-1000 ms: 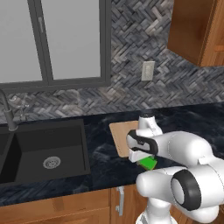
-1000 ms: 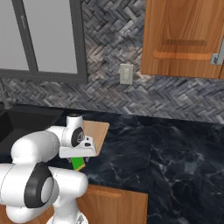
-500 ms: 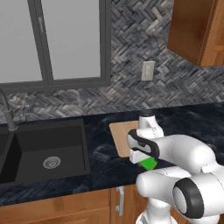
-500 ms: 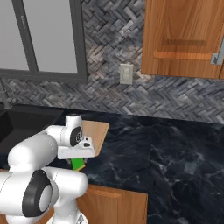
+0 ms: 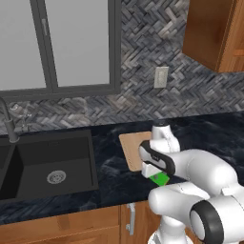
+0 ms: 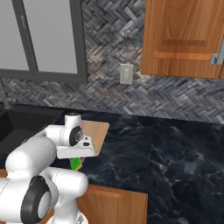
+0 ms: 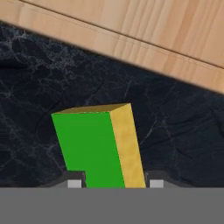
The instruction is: Pick up the sponge from the counter and clean the cutting board by briefly scrubbing or pressing down on the cutting board. Once finished, release the sponge.
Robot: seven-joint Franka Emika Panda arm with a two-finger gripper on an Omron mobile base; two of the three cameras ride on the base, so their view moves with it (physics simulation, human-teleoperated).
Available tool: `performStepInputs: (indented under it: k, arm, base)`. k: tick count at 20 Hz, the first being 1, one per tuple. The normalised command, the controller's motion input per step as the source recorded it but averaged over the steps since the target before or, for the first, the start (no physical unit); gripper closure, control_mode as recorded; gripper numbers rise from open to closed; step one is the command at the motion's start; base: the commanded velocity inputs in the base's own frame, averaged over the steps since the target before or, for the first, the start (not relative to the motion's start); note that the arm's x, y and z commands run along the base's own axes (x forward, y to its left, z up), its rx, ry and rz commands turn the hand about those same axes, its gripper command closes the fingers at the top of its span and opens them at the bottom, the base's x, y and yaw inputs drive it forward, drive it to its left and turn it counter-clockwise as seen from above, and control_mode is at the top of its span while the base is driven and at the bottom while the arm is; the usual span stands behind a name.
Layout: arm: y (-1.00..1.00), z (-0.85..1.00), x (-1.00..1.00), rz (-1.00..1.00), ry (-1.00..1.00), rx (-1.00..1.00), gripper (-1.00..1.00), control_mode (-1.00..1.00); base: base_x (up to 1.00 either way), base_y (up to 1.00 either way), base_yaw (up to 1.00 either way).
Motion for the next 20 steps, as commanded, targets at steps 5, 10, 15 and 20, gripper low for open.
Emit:
performStepInputs:
  k: [5, 10, 15, 20]
  arm:
    - [-0.05, 0.25, -0.01, -0.02, -0.04, 0.03, 1.0, -1.0]
    - [-0.1, 0.33, 0.0, 0.0, -0.03, 0.05, 1.0, -1.0]
    - [-0.14, 0.32, 0.0, 0.0, -0.08, 0.03, 1.0, -1.0]
    - [-0.05, 0.37, 0.09, 0.0, -0.06, 0.0, 1.0, -1.0]
  base:
    - [0.0, 0.0, 0.0]
    - [0.0, 0.0, 0.0]
    - [0.0, 0.0, 0.0]
    - [0.0, 0.0, 0.0]
